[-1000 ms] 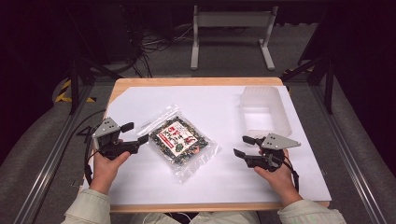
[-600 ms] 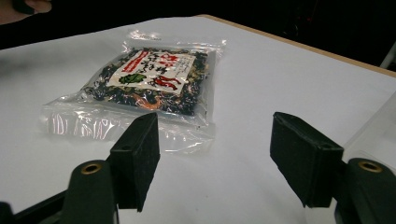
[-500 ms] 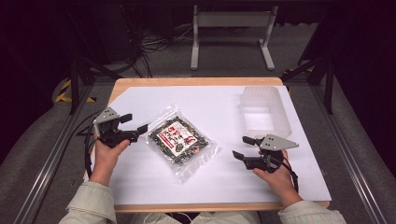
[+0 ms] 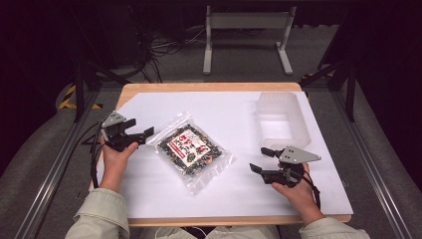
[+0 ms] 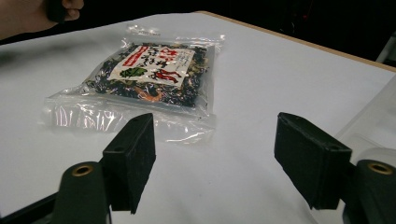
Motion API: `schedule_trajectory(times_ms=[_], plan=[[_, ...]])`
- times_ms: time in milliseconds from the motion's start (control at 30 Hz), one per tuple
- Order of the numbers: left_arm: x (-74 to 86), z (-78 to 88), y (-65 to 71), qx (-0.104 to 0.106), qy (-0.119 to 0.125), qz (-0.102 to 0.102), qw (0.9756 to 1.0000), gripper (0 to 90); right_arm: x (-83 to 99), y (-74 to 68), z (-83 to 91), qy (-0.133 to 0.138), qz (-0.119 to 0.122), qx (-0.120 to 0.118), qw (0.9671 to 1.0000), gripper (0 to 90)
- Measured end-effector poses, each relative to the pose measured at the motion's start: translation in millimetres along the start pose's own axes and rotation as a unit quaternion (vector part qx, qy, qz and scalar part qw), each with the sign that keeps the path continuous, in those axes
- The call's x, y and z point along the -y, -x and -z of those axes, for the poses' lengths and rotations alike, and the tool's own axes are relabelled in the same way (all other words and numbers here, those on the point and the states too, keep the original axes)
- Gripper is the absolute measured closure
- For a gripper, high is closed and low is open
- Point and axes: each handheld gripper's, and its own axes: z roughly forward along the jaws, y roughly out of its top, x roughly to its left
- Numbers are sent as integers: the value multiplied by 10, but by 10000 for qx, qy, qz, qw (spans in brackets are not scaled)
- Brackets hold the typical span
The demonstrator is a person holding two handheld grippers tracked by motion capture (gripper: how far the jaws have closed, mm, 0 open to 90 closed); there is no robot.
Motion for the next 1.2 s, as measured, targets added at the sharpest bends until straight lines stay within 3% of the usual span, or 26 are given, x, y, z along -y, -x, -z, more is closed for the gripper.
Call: schedule_trajectory(times_ms=[133,167,300,400,700,800,900,1000,1200], plan=[[44,-126,-59,-48,-350,172,9992,154,19,-7,28,-22,-1,59,10000,290],[56,-151,-72,-45,-386,137,9992,157,23,-8,31,-34,12,78,10000,288],[86,-217,-63,-58,-323,-75,9994,229,40,-25,40,-88,94,125,9998,283],[111,-269,-76,32,-382,-32,9993,232,46,-34,48,-102,131,153,9997,282],[186,-359,-127,216,-885,265,9955,261,55,-30,61,-118,106,150,9998,279],[229,-387,-154,197,-1106,425,9928,266,54,-35,52,-145,121,132,9997,278],[249,-389,-175,260,-1147,540,9916,272,55,-40,38,-170,164,149,9996,280],[262,-395,-171,304,-1240,551,9903,340,57,-38,33,-182,174,158,9996,280],[266,-416,-144,359,-1278,471,9900,342,59,-35,36,-179,163,160,9996,280]])
